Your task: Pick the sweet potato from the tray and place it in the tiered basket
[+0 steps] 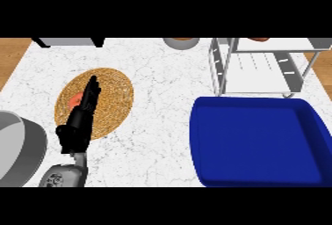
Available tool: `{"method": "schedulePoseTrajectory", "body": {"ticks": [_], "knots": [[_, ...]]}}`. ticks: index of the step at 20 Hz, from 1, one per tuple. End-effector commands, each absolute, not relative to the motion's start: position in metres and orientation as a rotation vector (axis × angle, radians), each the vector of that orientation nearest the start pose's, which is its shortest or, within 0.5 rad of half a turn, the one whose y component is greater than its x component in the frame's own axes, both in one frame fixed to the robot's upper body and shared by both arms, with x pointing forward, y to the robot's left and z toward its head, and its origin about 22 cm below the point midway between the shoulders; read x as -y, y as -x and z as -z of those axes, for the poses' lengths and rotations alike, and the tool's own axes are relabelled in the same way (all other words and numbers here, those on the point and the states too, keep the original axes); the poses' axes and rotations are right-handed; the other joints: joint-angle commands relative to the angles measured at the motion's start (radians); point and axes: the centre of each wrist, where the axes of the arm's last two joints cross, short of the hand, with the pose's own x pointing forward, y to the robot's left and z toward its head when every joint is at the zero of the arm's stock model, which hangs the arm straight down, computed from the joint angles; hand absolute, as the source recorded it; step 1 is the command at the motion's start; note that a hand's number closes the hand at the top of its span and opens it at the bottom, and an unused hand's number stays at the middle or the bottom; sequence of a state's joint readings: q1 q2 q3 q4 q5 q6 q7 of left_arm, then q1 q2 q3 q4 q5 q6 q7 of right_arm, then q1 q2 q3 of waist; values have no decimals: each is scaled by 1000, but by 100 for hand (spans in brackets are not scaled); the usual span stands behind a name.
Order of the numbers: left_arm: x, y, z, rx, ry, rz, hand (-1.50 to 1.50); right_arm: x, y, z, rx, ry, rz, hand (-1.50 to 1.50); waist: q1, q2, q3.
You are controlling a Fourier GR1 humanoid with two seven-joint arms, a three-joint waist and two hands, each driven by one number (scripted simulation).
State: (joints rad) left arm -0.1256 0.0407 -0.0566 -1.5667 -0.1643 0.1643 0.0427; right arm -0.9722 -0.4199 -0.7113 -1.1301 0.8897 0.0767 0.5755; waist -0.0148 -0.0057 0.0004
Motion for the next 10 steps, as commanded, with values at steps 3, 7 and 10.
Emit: {"method": "schedulePoseTrajectory", "body": {"ticks": [3, 7, 10], "knots": [[-210, -266, -24, 1650, -206, 76, 0, 441, -315, -245, 1290, 962, 316, -150, -21, -5, 0], [-217, -268, -26, 1660, -238, 65, 0, 502, -244, -225, 1298, 975, 300, -150, -40, -7, 1], [-226, -269, -26, 1647, -229, 79, 0, 518, -201, -220, 1335, 943, 285, -150, -26, -4, 0]]}}
